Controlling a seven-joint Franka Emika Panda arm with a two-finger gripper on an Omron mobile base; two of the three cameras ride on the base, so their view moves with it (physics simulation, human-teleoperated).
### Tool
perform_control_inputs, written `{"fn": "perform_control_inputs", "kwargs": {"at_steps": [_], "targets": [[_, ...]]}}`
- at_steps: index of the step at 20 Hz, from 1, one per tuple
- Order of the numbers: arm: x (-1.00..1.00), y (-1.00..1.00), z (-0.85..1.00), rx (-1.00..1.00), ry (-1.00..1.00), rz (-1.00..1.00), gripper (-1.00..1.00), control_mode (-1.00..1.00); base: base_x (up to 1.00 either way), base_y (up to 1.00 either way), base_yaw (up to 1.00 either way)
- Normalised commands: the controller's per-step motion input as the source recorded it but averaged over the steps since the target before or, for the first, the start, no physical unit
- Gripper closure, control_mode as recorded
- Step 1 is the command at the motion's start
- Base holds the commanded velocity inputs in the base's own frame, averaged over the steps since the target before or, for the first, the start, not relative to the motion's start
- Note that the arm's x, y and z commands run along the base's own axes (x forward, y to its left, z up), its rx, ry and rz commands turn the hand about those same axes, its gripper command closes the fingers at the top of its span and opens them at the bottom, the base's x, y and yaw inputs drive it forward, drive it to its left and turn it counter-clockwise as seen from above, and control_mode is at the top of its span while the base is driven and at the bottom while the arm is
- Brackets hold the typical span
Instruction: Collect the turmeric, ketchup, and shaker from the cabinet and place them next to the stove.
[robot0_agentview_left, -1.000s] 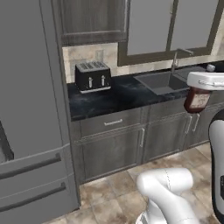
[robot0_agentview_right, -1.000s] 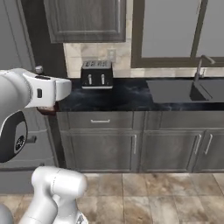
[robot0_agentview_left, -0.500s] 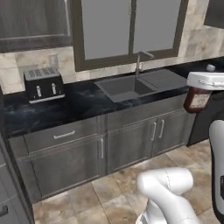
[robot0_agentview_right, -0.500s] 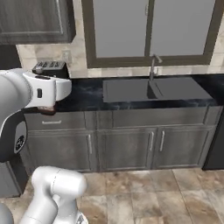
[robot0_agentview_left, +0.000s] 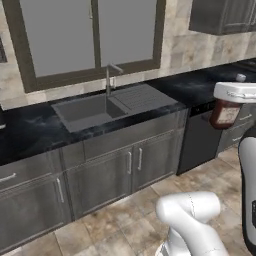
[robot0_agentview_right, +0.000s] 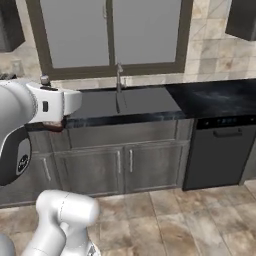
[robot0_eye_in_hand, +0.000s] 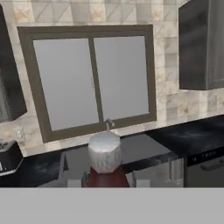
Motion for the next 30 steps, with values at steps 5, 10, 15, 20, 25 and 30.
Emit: {"fn": "perform_control_inputs", "kwargs": {"at_steps": [5,10,15,20,25,30], "targets": [[0.00,0.00,0.00,0.00,0.00,0.00,1.00,1.00,0.37,-1.00,-0.20],[0.00,0.00,0.00,0.00,0.00,0.00,1.00,1.00,0.47,-1.00,-0.18],[0.00,0.00,0.00,0.00,0.00,0.00,1.00,1.00,0.71,-0.87,-0.13],[0.00,0.00,0.00,0.00,0.00,0.00,1.00,1.00,0.93,-0.77,-0.02],[0.00,0.00,0.00,0.00,0.00,0.00,1.00,1.00,1.00,-0.68,0.00],[0.00,0.00,0.00,0.00,0.00,0.00,1.00,1.00,0.85,-0.56,0.06]]}}
